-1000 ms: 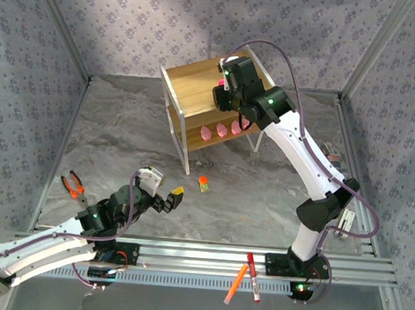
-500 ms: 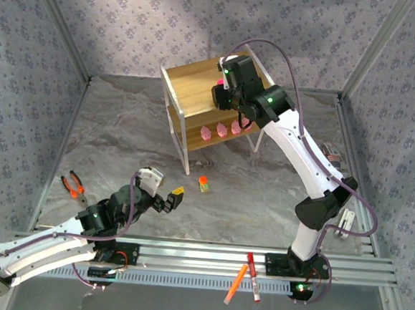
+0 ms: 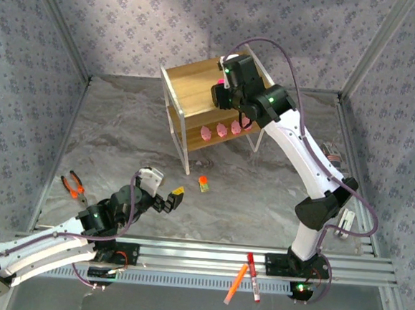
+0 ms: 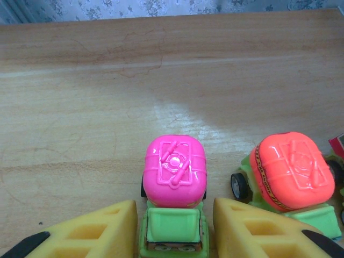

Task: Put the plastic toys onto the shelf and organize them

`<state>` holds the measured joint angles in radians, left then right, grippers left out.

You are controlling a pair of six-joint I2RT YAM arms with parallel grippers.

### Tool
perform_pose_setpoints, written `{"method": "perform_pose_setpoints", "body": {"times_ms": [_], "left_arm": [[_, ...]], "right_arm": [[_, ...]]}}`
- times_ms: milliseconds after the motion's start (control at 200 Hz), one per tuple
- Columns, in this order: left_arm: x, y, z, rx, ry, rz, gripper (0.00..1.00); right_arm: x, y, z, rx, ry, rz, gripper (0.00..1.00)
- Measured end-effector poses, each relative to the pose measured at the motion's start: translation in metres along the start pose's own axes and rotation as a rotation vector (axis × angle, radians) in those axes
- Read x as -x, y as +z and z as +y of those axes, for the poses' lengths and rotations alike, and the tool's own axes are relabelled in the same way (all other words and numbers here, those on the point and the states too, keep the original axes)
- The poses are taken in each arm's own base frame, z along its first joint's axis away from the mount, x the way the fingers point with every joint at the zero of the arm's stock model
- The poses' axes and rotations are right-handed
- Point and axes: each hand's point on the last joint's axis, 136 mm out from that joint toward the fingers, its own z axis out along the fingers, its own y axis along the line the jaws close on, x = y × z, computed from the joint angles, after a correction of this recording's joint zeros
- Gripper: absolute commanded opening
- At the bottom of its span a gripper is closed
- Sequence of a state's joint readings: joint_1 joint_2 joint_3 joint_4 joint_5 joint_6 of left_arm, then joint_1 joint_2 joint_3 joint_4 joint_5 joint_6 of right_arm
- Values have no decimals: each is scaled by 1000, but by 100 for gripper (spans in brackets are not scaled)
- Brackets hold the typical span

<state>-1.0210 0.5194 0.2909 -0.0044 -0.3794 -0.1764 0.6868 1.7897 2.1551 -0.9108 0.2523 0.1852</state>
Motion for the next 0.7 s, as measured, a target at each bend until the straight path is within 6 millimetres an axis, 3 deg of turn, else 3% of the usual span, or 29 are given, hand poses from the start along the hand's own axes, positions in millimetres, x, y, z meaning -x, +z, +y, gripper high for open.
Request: {"method": "perform_pose_setpoints", "body": {"times_ms": [700], "left_arm": [[-8, 4, -2, -3, 13, 34, 99]], "right_arm": [[4, -10, 2, -7, -17, -12, 45]]}}
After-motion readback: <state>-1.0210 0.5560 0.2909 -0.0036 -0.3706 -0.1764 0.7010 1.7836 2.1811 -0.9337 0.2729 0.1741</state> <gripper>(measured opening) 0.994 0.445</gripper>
